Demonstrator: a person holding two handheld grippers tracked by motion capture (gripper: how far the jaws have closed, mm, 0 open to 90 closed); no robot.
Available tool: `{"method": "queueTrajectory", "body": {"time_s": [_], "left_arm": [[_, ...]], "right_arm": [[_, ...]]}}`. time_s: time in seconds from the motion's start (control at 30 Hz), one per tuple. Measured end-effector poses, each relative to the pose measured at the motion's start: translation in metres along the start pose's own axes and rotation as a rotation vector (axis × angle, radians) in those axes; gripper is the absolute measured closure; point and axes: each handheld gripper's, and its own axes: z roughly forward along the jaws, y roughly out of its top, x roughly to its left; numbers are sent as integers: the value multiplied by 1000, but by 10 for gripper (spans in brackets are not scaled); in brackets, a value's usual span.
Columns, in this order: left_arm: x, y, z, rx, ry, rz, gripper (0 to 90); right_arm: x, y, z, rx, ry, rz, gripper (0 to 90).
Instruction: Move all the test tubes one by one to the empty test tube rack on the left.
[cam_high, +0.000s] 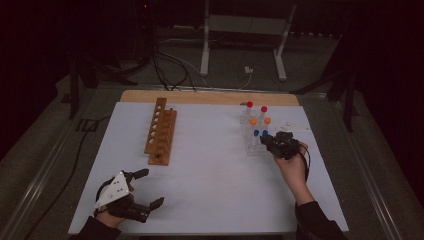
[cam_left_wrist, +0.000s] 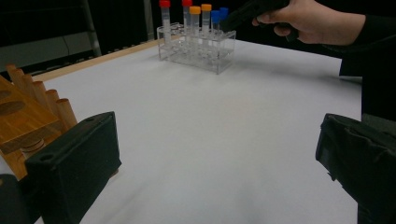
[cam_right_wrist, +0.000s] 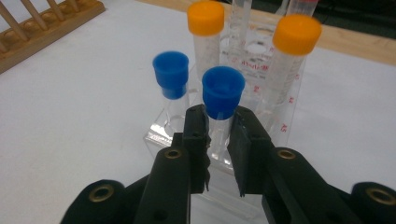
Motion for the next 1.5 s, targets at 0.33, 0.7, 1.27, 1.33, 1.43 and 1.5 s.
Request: {"method": "queueTrajectory", "body": {"time_s": [0.33,0.7,1.27,1.33,1.43,1.5], "left_arm": [[-3,4,2,35,2,-8,4],[-7,15,6,37,-38,-31,4],[-10,46,31,101,-123,-60,5],[-10,50,33,108,-134,-58,5],[-11,55,38,116,-152,-57,5],[-11,58,41,119,-164,-55,5]], "right_arm": [[3,15,-24,-79,-22,-22,766],[14,31,-58,-136,-10,-58,766],[61,15,-59,-69,133,-156,765],[67,12,-58,-64,150,-163,765],[75,8,-56,-56,172,-174,765],[79,6,-54,-47,186,-183,765]]}}
